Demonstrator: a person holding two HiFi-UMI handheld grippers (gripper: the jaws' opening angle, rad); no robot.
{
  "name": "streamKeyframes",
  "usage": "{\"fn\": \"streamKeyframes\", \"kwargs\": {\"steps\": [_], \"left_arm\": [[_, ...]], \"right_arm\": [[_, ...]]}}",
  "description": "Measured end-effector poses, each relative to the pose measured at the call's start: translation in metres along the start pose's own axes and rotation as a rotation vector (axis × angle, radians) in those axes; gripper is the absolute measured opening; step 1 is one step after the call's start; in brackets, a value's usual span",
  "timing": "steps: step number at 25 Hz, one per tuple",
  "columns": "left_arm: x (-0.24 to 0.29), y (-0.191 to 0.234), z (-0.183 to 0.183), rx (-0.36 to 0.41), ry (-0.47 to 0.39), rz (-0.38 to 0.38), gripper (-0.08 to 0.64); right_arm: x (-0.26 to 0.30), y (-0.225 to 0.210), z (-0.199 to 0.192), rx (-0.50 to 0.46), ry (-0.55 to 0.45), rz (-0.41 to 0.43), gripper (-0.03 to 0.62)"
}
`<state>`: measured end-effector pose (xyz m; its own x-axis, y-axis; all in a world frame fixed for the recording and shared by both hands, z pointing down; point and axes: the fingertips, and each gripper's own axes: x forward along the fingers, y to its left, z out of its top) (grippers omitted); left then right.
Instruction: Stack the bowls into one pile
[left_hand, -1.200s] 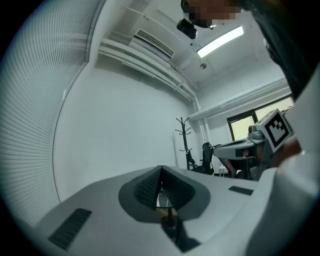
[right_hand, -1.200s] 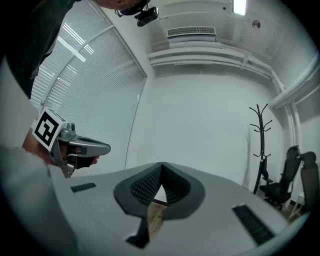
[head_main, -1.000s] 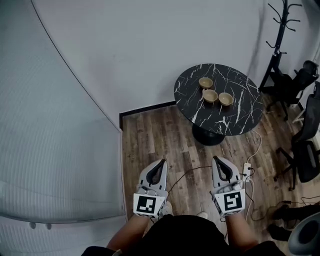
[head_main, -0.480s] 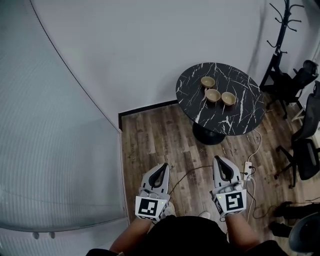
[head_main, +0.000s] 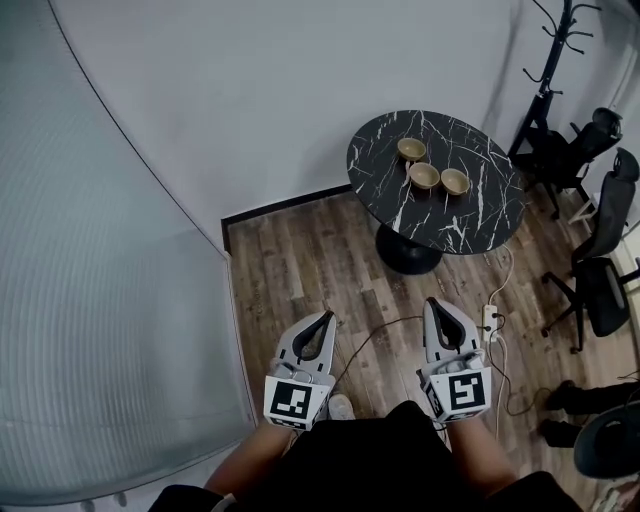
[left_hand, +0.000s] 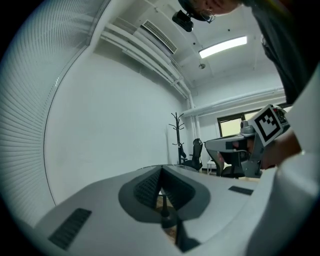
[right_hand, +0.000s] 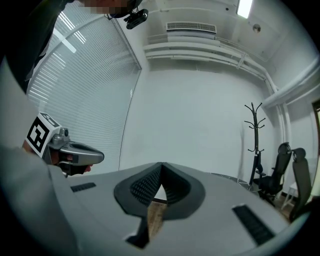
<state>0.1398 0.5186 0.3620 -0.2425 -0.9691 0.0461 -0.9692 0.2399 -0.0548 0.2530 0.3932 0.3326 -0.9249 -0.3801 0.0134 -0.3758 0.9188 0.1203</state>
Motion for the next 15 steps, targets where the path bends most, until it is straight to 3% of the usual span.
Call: {"fn": "streamKeyframes", "kwargs": {"steps": [10,15], "left_arm": [[0.028,0.034,-0.008,-0.044,0.004,-0.019,0.011],[0.061,0.061,-0.016,-0.015,0.016,0.011,0.011]], "right_arm": [[0.046,-0.001,-0.003,0.023,0.024,-0.034,0.006],[0.08,-0.023,-0.016,0.136,0.014,-0.051,0.006]]}}
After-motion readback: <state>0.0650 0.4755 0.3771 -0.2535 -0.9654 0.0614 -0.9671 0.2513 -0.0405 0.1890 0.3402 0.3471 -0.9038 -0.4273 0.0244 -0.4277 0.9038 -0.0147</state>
